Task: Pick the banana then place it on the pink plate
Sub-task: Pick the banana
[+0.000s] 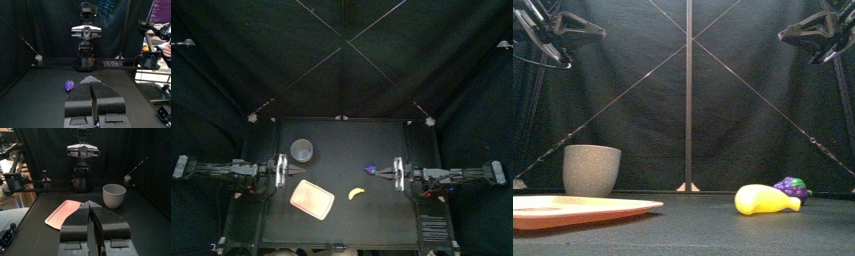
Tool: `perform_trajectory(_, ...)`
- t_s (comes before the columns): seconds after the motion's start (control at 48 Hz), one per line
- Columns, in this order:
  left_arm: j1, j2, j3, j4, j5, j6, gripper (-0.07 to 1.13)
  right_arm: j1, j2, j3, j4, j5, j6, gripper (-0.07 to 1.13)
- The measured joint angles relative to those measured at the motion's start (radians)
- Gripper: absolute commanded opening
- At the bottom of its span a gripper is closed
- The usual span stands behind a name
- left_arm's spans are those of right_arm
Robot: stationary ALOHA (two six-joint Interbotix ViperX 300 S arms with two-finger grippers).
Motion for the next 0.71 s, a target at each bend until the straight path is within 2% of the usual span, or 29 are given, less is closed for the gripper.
perform_trajectory(0.104,-0.003,0.006,0.000,0.000,0.020,-0.002,0.02,0.002,0.023,0.011,0.000,0.009,0.006,0.02)
perform_trajectory(0.292,-0.009,0.011,-0.002,0.000,0.025,-0.002,0.02,-0.009,0.202,-0.020,0.002,0.080,0.023,0.03)
perform_trajectory(0.396,-0.008,0.011,-0.005,0.002,0.028,-0.002,0.02,-0.020,0.316,-0.067,0.002,0.130,0.026,0.11)
perform_trajectory(0.479,-0.008,0.011,-0.006,0.002,0.029,0.000,0.02,-0.018,0.403,-0.109,0.002,0.184,0.025,0.28)
perform_trajectory(0.604,-0.008,0.011,-0.006,0.002,0.031,0.000,0.02,0.023,0.497,-0.156,0.011,0.210,0.026,0.72)
perform_trajectory(0.708,-0.006,0.011,-0.006,0.002,0.029,0.000,0.02,0.058,0.545,-0.187,0.044,0.201,0.028,1.01)
